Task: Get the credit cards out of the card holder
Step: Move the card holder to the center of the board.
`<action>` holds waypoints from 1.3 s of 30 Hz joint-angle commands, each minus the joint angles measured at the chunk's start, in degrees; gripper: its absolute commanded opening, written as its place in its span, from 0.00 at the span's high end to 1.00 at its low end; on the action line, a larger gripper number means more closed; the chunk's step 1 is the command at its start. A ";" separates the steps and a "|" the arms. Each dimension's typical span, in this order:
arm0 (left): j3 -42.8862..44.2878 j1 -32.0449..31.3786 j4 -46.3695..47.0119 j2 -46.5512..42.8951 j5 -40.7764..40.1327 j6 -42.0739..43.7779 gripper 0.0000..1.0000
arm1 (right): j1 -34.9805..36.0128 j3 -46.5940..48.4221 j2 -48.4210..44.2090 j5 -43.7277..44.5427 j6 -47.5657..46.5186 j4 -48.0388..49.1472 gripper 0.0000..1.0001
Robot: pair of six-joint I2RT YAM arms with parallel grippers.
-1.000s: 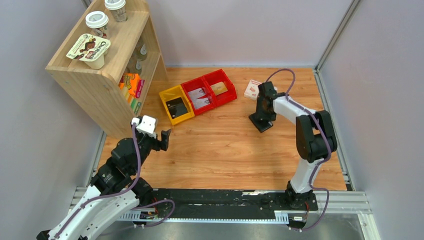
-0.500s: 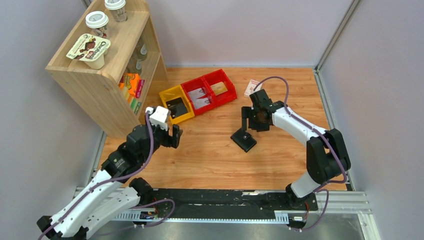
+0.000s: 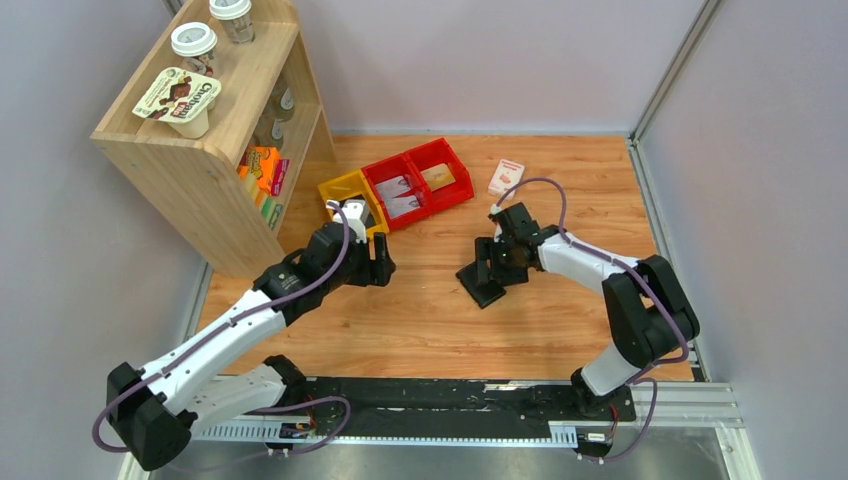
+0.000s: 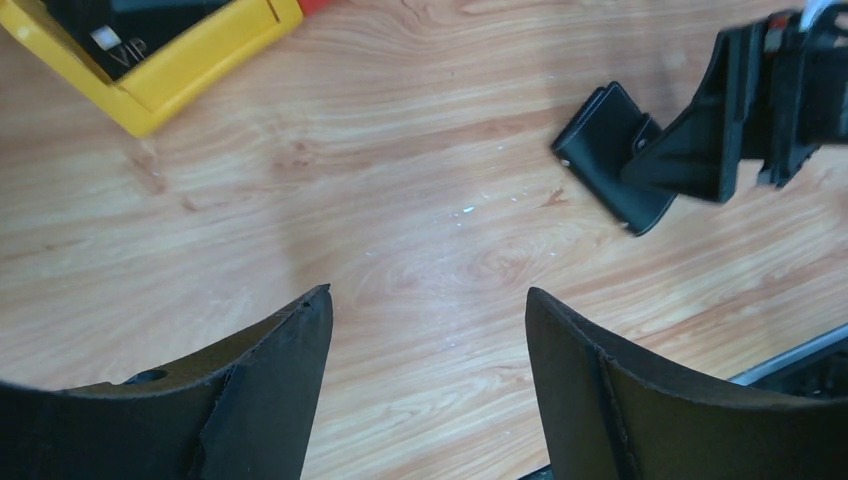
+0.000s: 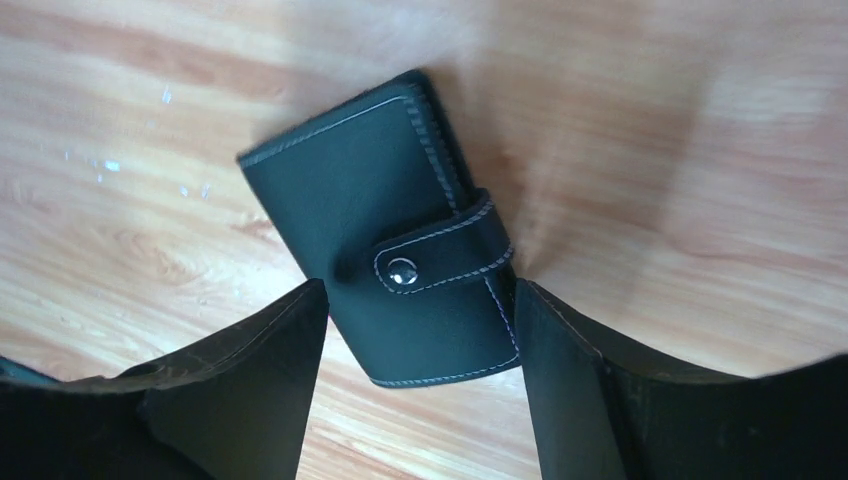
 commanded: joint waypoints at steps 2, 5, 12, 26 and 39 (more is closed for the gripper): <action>-1.01 0.13 6.20 2.51 1.30 -12.09 0.24 | 4.60 -0.51 -3.48 -0.12 1.66 0.16 0.30; -1.90 0.13 8.59 4.27 2.18 -14.46 0.27 | 4.52 -0.42 -7.08 2.70 1.22 -0.38 0.30; -1.72 0.04 13.06 9.72 4.29 -16.49 0.30 | 4.43 0.11 -6.92 3.49 0.51 0.94 0.36; 0.21 -0.57 18.08 21.67 10.97 -18.25 0.36 | 6.98 -0.16 -1.47 0.68 2.18 5.33 0.53; 0.91 -0.84 21.24 29.49 13.96 -20.80 0.39 | 12.52 3.72 -1.10 7.26 5.44 3.84 0.51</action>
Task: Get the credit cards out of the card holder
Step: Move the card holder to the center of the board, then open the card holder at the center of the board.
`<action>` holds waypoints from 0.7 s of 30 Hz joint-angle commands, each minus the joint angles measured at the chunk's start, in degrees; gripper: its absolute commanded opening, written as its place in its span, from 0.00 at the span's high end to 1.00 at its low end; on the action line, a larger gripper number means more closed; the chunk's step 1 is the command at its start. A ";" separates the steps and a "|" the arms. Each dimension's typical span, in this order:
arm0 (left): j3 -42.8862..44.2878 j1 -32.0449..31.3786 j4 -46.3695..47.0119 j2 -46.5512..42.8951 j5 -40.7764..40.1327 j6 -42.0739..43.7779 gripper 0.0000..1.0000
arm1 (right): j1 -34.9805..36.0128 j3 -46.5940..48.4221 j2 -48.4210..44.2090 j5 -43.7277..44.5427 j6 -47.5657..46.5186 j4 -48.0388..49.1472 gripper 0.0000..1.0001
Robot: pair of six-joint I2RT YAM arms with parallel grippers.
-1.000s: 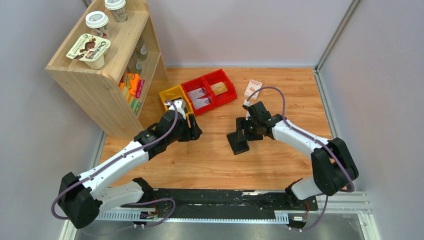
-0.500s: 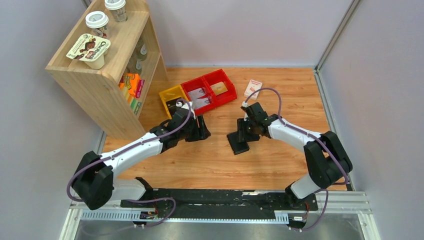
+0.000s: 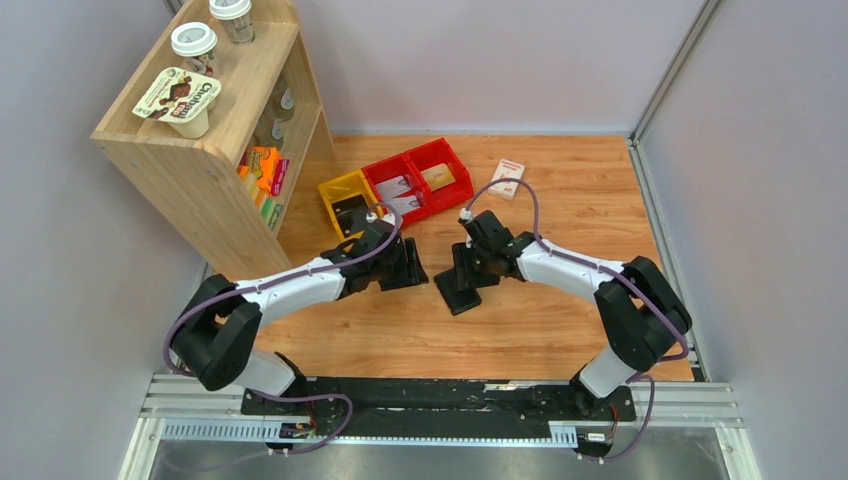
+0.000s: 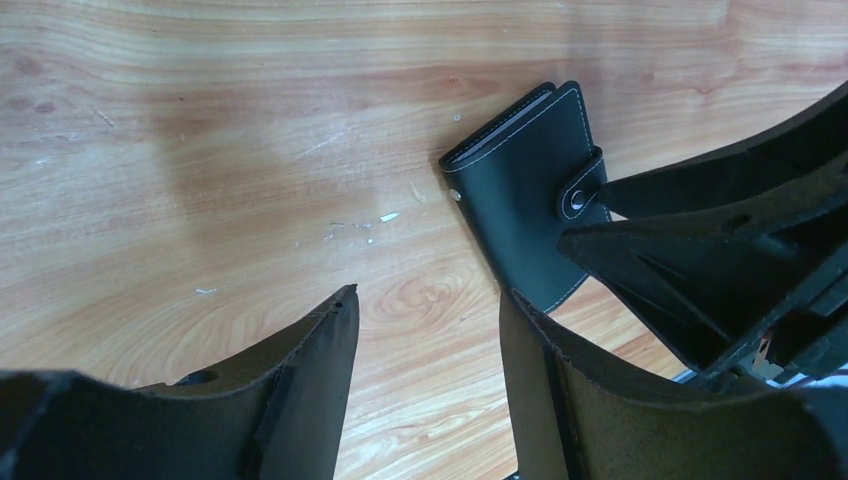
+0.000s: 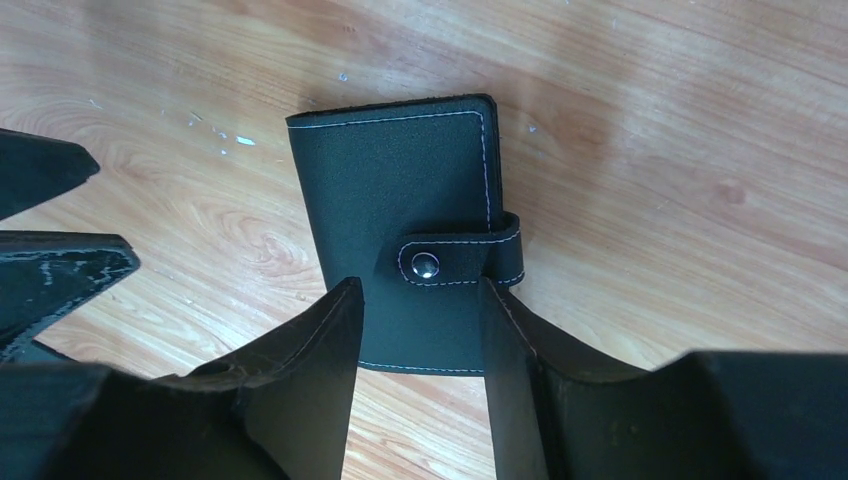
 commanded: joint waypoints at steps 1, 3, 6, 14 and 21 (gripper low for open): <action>2.70 -0.34 3.74 2.43 1.96 -1.93 0.39 | 0.52 1.60 -2.70 5.52 1.57 0.30 0.49; 3.14 -0.60 4.61 3.84 2.66 -2.73 0.39 | 0.52 1.42 -4.11 7.02 1.13 -0.23 0.48; 3.76 -0.86 6.02 6.30 4.07 -4.48 0.39 | 0.43 1.24 -4.82 9.31 0.69 -1.02 0.47; 6.57 -2.36 7.69 13.07 5.21 -7.65 0.41 | -0.01 0.19 -3.94 5.91 1.04 0.21 0.48; 6.57 -2.53 8.40 16.15 4.69 -10.02 0.44 | 0.17 0.01 -1.84 2.90 0.95 1.62 0.50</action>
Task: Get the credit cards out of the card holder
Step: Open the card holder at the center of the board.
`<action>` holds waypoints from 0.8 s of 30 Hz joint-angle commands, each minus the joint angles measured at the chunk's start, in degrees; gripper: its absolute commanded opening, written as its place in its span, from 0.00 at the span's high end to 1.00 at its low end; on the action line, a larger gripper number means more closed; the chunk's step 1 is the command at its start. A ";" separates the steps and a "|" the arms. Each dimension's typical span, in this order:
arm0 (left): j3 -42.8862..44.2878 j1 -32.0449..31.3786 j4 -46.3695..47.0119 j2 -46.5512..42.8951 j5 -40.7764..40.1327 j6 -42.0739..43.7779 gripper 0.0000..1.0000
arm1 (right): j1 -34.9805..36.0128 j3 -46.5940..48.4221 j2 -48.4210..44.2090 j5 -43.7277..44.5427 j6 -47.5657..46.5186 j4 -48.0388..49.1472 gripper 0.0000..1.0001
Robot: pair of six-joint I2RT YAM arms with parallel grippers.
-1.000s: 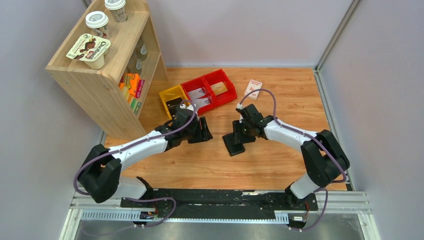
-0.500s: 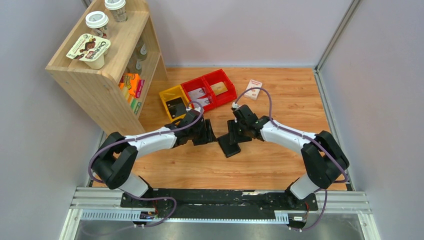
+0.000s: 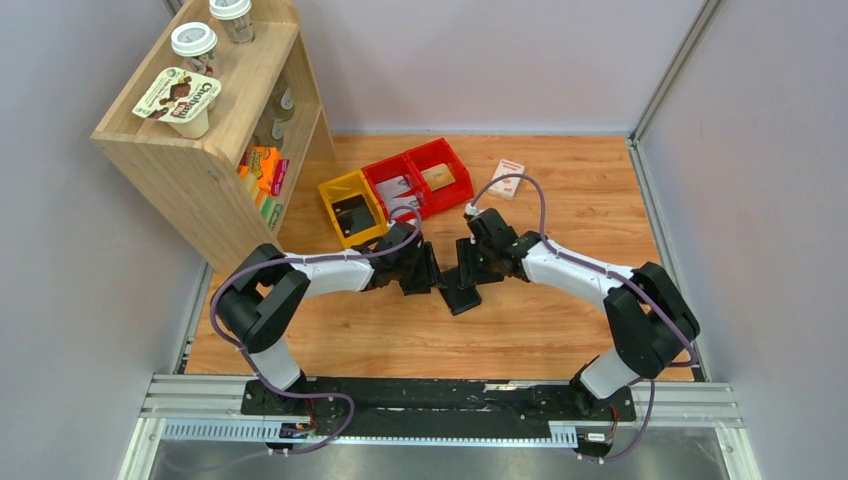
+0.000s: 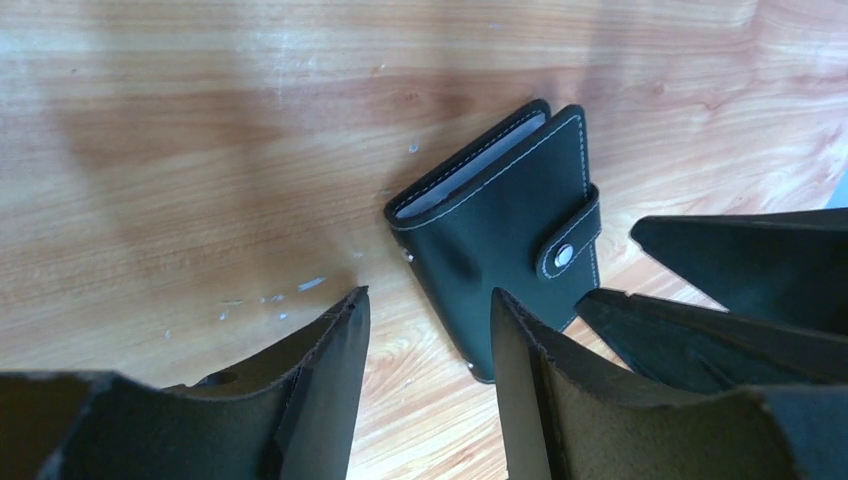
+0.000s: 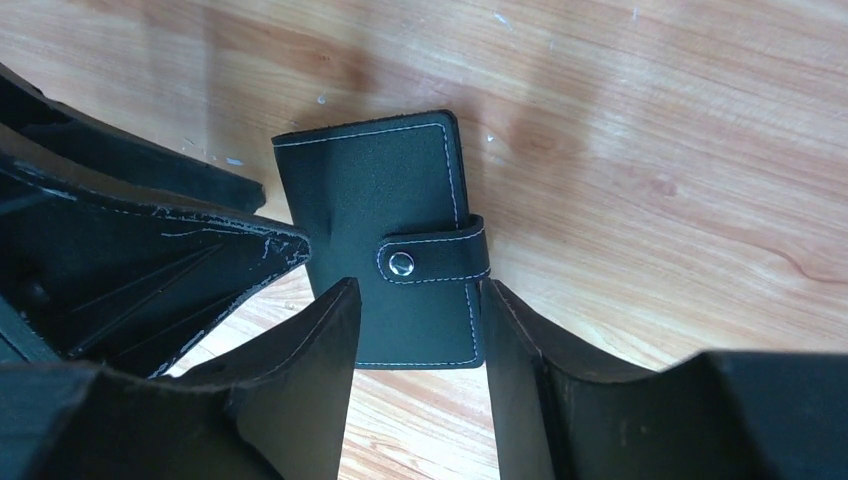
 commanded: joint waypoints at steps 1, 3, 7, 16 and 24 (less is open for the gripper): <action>1.70 -0.39 1.41 1.73 -0.17 -2.92 0.44 | -0.09 0.19 1.44 -2.46 0.30 2.49 0.50; 1.70 -0.39 1.40 2.43 -0.08 -3.36 0.46 | -0.01 0.45 1.80 -2.81 0.21 2.58 0.50; 1.35 -0.48 1.14 2.96 -0.43 -4.24 0.51 | 0.34 1.33 2.50 -2.20 0.03 1.88 0.51; 0.82 -0.83 0.43 3.05 -1.92 -4.86 0.64 | 3.24 4.75 5.05 4.83 -1.02 -2.34 0.52; 0.91 -1.01 0.35 3.49 -2.10 -4.86 0.72 | 5.44 8.36 9.09 11.86 -1.55 -7.00 0.52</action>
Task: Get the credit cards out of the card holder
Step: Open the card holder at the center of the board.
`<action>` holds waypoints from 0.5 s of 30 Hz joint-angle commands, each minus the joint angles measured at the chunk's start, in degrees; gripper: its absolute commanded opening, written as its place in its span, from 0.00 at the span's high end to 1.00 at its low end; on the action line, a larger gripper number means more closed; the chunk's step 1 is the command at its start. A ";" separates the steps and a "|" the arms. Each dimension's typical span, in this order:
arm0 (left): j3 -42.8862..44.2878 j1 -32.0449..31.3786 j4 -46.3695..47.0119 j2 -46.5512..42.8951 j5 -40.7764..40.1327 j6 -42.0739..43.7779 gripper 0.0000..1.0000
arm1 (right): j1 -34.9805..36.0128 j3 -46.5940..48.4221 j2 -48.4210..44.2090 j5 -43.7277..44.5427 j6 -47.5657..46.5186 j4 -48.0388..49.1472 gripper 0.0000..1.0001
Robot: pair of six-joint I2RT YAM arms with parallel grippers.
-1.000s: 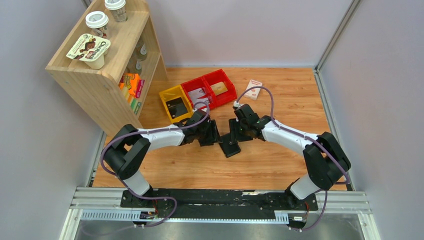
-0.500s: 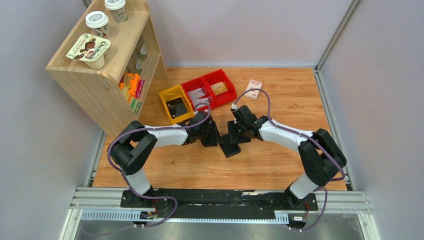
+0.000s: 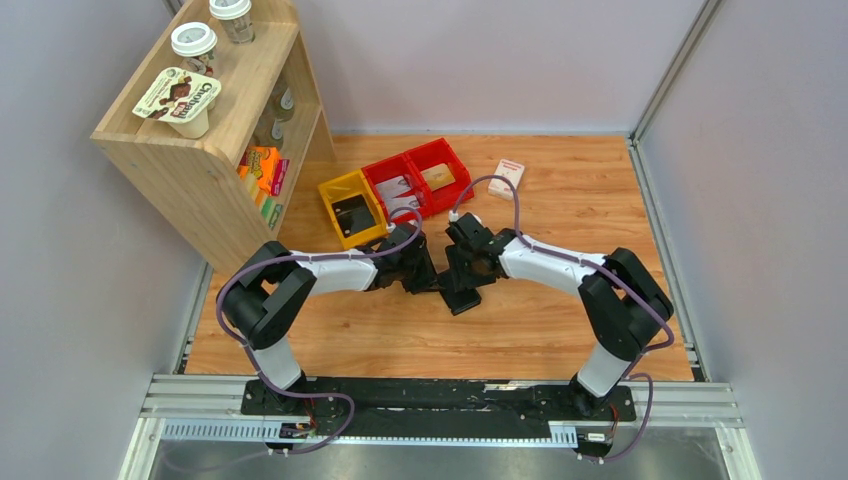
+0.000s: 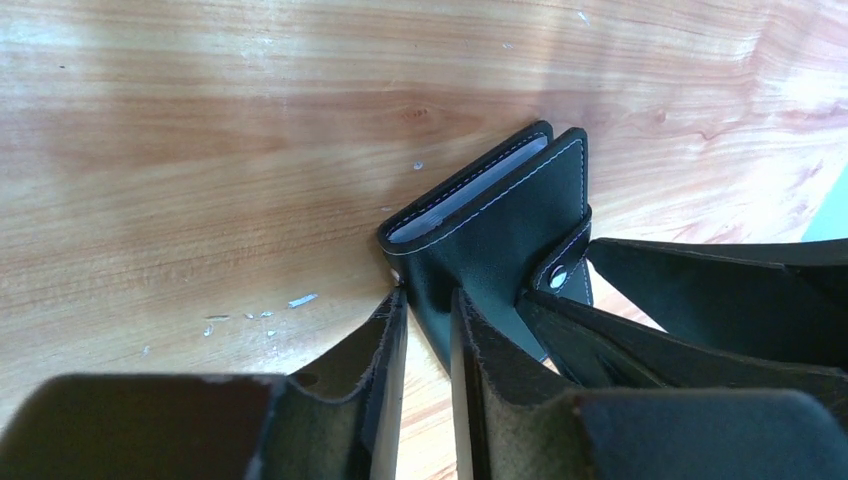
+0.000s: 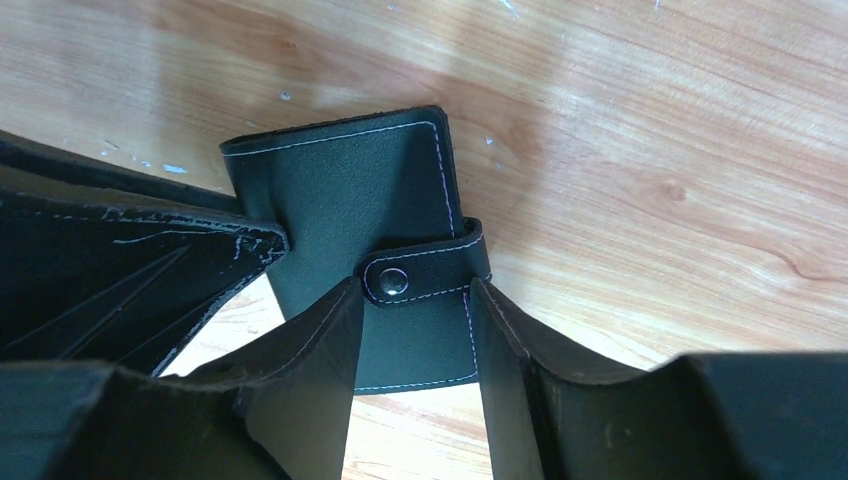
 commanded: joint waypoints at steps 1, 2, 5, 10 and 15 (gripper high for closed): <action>0.30 -0.55 -1.03 1.20 -1.36 0.06 0.74 | 1.09 3.33 2.32 6.05 -0.68 -2.28 0.52; 0.21 -0.55 -1.12 1.20 -1.36 0.06 0.77 | 1.18 3.42 2.67 6.66 -0.67 -2.54 0.53; 0.12 -0.55 -1.03 1.11 -1.62 0.06 0.83 | 1.18 2.90 2.41 6.68 -0.85 -2.20 0.59; -0.23 -0.55 -1.20 1.11 -1.80 -0.20 0.89 | 0.22 1.14 0.57 0.62 -1.20 0.79 0.71; -0.05 -0.55 -1.82 1.46 -2.76 -0.12 0.90 | -2.68 -2.11 -2.33 -9.57 -0.68 5.35 0.82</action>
